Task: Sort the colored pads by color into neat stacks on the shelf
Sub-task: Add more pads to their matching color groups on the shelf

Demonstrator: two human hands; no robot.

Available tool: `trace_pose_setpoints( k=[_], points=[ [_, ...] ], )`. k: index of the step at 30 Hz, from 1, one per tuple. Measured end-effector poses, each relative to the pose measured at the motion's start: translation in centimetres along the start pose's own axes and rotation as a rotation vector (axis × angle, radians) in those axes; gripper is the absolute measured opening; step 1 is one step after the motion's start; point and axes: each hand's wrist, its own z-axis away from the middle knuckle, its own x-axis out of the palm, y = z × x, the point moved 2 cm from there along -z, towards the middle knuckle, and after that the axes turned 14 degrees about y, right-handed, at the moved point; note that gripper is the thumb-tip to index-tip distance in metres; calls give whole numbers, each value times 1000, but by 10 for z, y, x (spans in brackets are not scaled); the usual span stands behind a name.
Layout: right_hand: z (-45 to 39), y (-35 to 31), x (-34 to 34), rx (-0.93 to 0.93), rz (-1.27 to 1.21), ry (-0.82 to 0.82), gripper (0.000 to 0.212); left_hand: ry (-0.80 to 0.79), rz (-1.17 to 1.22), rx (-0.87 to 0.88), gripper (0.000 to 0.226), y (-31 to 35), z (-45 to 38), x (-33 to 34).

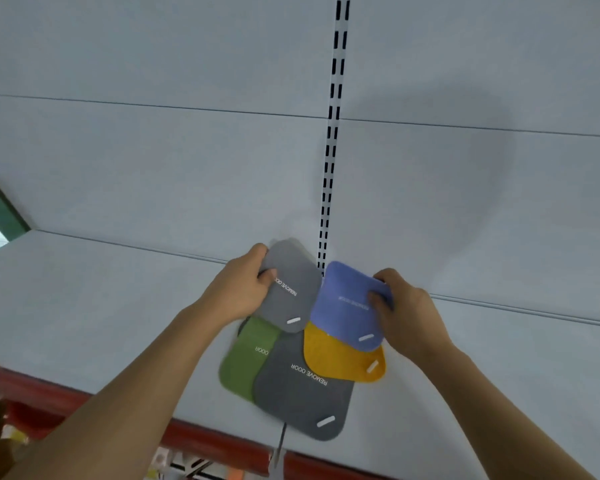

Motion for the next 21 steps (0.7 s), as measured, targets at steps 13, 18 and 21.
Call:
trace_pose_setpoints(
  k=[13,18,21],
  points=[
    [94,14,-119,331,-55,427,14,-143,532,2,27,93,24,43],
    [146,49,-185,431,2,570,15,-243,621,87,23,161,62,88],
    [175,67,-218,460,23,653,15,-287,643,142,22,205,83,105]
  ],
)
